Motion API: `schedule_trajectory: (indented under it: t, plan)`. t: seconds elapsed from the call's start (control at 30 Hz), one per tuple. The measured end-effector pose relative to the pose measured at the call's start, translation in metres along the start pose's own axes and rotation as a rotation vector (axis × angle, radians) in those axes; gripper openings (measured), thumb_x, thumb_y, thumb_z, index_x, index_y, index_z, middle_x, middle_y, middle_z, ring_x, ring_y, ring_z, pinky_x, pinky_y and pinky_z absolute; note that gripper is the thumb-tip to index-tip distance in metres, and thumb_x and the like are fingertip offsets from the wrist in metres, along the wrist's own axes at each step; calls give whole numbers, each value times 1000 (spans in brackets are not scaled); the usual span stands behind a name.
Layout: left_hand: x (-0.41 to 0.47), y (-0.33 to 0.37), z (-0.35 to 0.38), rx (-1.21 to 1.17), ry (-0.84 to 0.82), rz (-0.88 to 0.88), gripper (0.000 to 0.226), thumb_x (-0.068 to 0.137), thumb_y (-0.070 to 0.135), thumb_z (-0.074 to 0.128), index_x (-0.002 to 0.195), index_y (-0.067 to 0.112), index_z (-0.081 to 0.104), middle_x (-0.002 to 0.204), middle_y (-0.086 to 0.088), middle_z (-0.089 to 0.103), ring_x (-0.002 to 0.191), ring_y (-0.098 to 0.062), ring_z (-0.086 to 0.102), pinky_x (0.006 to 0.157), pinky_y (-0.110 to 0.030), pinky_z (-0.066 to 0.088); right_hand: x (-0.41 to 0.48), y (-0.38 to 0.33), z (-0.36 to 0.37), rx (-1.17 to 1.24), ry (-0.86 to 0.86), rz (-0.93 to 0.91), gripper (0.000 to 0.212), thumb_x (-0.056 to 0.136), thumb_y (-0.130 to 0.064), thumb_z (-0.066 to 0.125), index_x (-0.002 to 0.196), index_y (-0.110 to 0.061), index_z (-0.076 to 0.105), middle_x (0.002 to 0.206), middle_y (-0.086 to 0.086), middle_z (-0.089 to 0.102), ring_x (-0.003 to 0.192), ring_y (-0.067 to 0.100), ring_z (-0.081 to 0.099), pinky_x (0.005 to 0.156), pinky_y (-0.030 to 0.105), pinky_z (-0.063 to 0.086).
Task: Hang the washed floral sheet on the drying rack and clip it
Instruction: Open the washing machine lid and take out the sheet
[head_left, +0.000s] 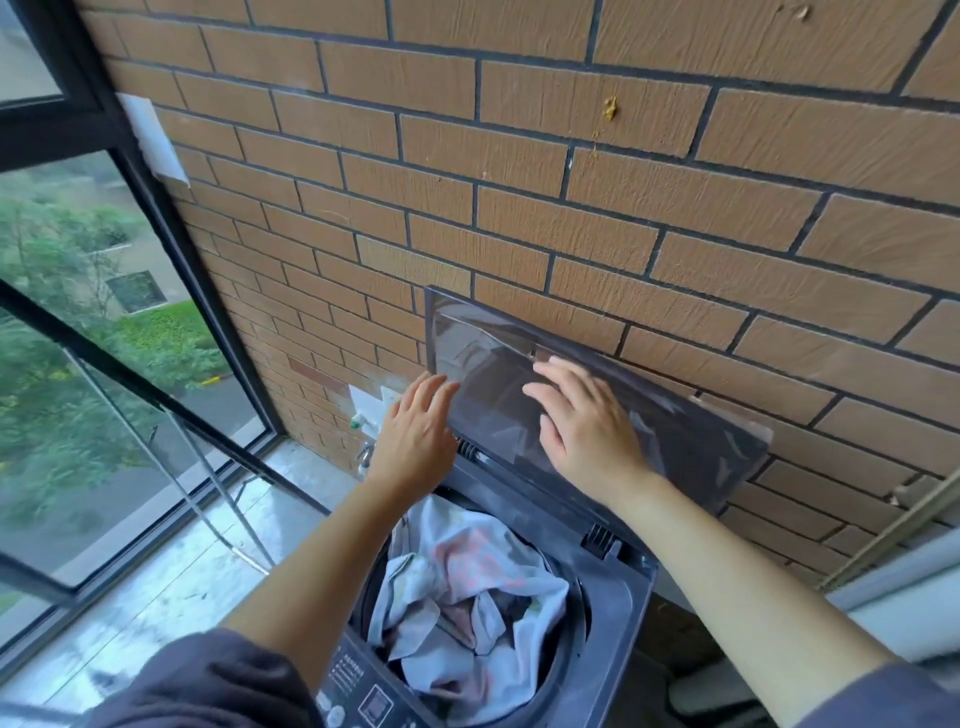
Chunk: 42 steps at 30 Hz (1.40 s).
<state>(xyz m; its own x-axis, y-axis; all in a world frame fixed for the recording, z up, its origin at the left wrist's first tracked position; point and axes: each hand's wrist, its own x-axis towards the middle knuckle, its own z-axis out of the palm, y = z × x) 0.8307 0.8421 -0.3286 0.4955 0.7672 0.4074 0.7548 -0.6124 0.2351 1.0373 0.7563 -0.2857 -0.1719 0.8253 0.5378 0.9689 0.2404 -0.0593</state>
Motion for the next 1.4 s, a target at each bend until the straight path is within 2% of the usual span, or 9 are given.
schedule_trajectory:
  t: [0.3,0.57,0.63,0.73,0.9,1.03,1.2,1.3,1.4]
  plan:
    - [-121,-47,64,21,-335,-156,53,77,16,65,128,13,50,133,-7,49,123,-28,49,90,-38,46,-101,-57,109,178,-489,117,41,78,-18,37,112,-17,59,123,4,57,116,23,52,83,40,53]
    - [-149,-56,139,71,-810,-289,87,79,42,59,149,29,8,156,-6,4,140,-30,18,100,-45,39,-139,-61,183,173,-900,286,55,94,-24,44,146,-27,22,156,-4,8,143,22,11,108,39,30]
    - [-149,-57,160,56,-875,-326,95,76,42,61,149,31,1,156,-8,-4,131,-37,32,86,-43,46,-142,-55,201,150,-977,305,62,94,-27,46,147,-28,15,157,1,3,143,27,10,106,42,32]
    - [-150,-60,183,54,-948,-388,104,72,47,67,148,30,-2,144,-14,22,104,-36,56,66,-37,46,-148,-48,226,159,-1051,354,73,92,-30,51,149,-32,6,157,5,-3,140,31,21,100,42,39]
    - [-153,-62,202,11,-915,-487,40,77,37,54,113,19,55,102,-4,64,91,-29,63,67,-32,46,-161,-48,249,225,-1132,346,87,86,-29,57,149,-37,-4,157,4,-2,131,34,36,88,40,44]
    - [-149,-61,196,-404,-871,-732,18,85,19,46,78,13,62,78,-5,65,77,-25,61,68,-29,46,-172,-52,261,245,-1183,372,89,83,-28,61,148,-36,1,147,8,26,121,35,48,81,40,46]
    - [-141,-69,162,-818,-515,-971,31,84,-3,40,88,19,62,71,3,59,69,-18,57,60,-24,46,-155,-67,258,601,-732,1006,16,88,-11,48,94,-14,63,93,10,67,90,27,59,68,27,43]
    - [-146,-64,140,-886,-541,-819,34,85,-1,53,112,20,54,86,5,60,86,-22,60,70,-28,50,-112,-73,223,1004,-503,1197,23,91,-3,42,91,-8,64,87,7,63,82,19,56,63,22,41]
    - [-139,-48,126,-960,-595,-641,64,80,-5,58,129,31,38,99,23,56,98,3,59,77,-8,46,-68,-77,176,1220,-443,1090,29,92,-3,40,86,-14,66,88,9,66,82,18,59,74,28,47]
